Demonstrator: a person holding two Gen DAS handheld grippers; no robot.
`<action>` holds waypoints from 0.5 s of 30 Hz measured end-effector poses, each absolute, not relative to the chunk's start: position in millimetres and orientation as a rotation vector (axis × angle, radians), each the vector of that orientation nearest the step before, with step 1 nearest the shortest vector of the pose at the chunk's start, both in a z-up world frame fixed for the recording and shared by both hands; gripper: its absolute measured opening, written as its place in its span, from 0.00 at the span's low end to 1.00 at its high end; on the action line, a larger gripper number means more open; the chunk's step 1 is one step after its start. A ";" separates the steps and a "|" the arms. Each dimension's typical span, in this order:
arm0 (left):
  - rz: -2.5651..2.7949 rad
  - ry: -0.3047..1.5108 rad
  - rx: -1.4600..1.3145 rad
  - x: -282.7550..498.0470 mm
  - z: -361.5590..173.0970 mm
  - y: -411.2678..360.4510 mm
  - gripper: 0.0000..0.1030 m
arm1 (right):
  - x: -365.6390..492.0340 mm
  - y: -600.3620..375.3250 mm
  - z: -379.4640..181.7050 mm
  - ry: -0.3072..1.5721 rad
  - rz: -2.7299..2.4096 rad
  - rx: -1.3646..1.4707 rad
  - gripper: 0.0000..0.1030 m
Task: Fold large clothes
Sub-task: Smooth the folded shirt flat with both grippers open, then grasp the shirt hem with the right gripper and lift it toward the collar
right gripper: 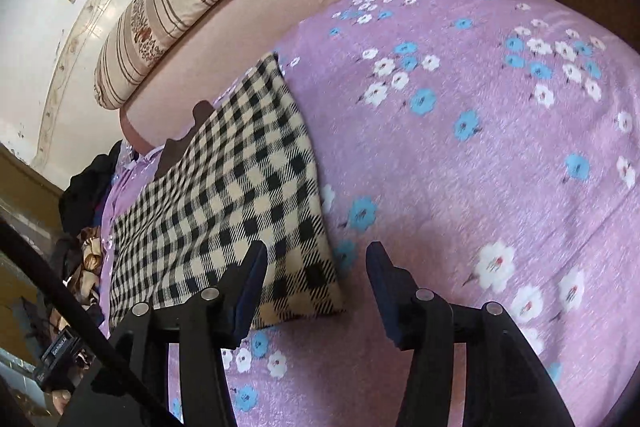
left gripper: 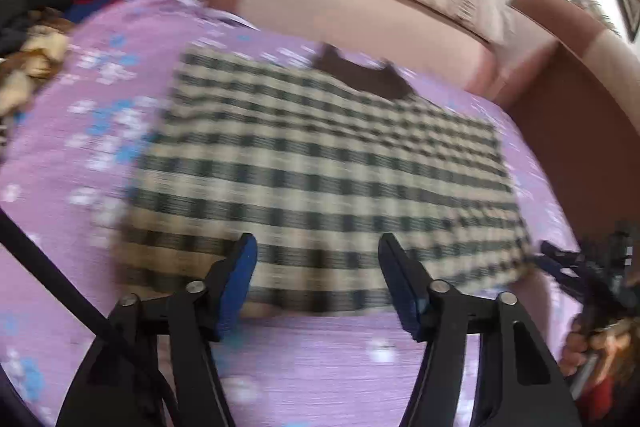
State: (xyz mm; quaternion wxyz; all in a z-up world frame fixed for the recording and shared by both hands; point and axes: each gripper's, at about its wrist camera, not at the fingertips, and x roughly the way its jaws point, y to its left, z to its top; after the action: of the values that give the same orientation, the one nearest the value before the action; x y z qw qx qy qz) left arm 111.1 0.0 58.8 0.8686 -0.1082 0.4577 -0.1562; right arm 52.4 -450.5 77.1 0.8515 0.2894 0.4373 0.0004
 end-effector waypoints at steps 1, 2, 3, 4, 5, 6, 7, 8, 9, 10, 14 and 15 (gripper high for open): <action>-0.364 0.979 -0.239 114.8 54.4 -11.8 0.36 | 50.7 -448.8 75.5 0.931 -0.014 0.618 0.54; -0.386 0.996 -0.241 117.9 50.1 -21.3 0.29 | 49.4 -447.1 73.0 0.935 -0.017 0.626 0.54; -0.400 1.013 -0.232 121.0 45.0 -31.8 0.18 | 47.3 -445.4 70.5 0.939 -0.025 0.631 0.54; -0.410 1.025 -0.215 122.2 39.7 -41.9 0.15 | 42.4 -444.7 68.7 0.942 -0.033 0.634 0.55; -0.417 1.033 -0.201 123.7 34.6 -48.8 0.15 | 38.6 -441.9 65.6 0.946 -0.046 0.640 0.55; -0.419 1.045 -0.181 124.9 28.0 -56.3 0.15 | 35.3 -441.8 64.6 0.941 -0.050 0.647 0.55; -0.421 1.054 -0.167 125.6 23.2 -60.7 0.15 | 29.8 -440.1 64.3 0.929 -0.059 0.654 0.55; -0.418 1.059 -0.149 126.4 18.6 -64.6 0.15 | 24.2 -438.5 64.3 0.918 -0.067 0.664 0.55; -0.419 1.052 -0.138 124.9 16.2 -65.3 0.14 | 18.2 -435.7 63.2 0.904 -0.072 0.684 0.56; -0.424 1.052 -0.137 125.8 15.1 -65.0 0.14 | 14.0 -434.8 62.5 0.891 -0.074 0.699 0.57; -0.441 1.076 -0.207 131.7 11.6 -57.9 0.14 | 26.5 -420.8 58.6 0.871 -0.089 0.679 0.62; -0.443 1.078 -0.217 132.1 10.3 -53.6 0.14 | 32.3 -419.2 59.0 0.871 -0.093 0.670 0.62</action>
State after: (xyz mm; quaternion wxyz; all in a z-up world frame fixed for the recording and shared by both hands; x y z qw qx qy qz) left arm 132.1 -53.6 10.3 0.8296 -0.1022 0.5078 -0.2086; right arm 32.3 -419.2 59.0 0.8519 0.3181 0.4138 -0.0443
